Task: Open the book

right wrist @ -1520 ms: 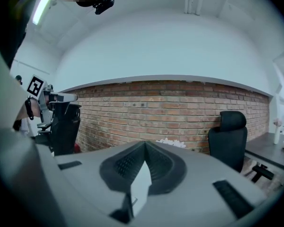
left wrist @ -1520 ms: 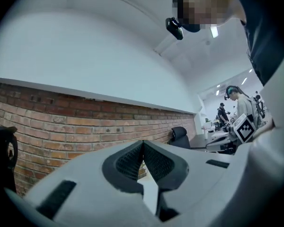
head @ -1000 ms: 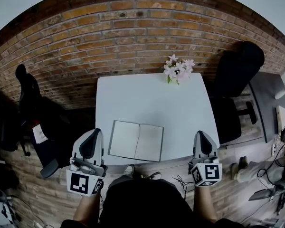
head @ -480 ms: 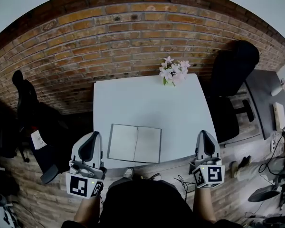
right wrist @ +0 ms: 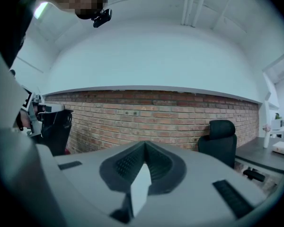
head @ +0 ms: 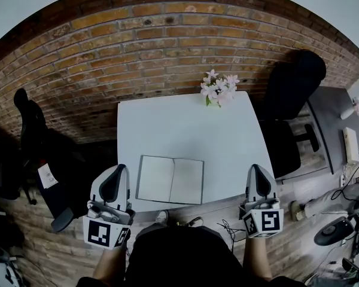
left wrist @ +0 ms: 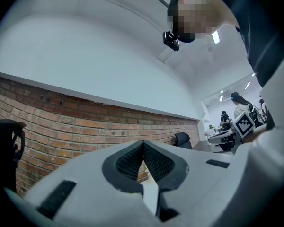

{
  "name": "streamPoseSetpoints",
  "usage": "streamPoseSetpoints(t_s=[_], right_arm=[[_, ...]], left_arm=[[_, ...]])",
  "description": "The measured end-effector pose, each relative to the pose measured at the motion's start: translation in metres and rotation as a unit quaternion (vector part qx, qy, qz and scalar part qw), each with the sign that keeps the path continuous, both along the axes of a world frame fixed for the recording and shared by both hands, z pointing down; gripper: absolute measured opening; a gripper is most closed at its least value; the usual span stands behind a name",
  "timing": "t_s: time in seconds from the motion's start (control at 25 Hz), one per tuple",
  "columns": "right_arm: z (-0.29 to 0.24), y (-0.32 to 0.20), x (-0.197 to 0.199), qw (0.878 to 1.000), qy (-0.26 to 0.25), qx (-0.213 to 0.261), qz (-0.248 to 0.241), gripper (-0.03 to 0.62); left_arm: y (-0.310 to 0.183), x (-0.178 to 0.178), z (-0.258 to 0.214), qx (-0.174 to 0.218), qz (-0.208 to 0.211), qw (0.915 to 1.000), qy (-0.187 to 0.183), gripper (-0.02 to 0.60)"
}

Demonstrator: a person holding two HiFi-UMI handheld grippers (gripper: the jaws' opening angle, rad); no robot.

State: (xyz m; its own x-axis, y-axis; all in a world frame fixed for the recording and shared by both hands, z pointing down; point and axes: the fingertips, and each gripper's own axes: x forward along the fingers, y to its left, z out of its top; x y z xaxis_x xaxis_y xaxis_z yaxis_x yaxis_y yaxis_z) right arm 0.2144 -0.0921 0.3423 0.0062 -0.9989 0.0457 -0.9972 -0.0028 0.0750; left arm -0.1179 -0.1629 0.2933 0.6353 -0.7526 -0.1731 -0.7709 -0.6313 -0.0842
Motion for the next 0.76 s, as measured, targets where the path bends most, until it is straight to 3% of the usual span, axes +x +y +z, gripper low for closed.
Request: streamPoseSetpoints(t_s=[0.76], right_arm=[[-0.0047, 0.0005, -0.0095, 1.0, 0.022, 0.001, -0.002, 0.011]], left_arm=[[-0.0028, -0.0023, 0.0039, -0.003, 0.008, 1.0, 0.003, 0.025]])
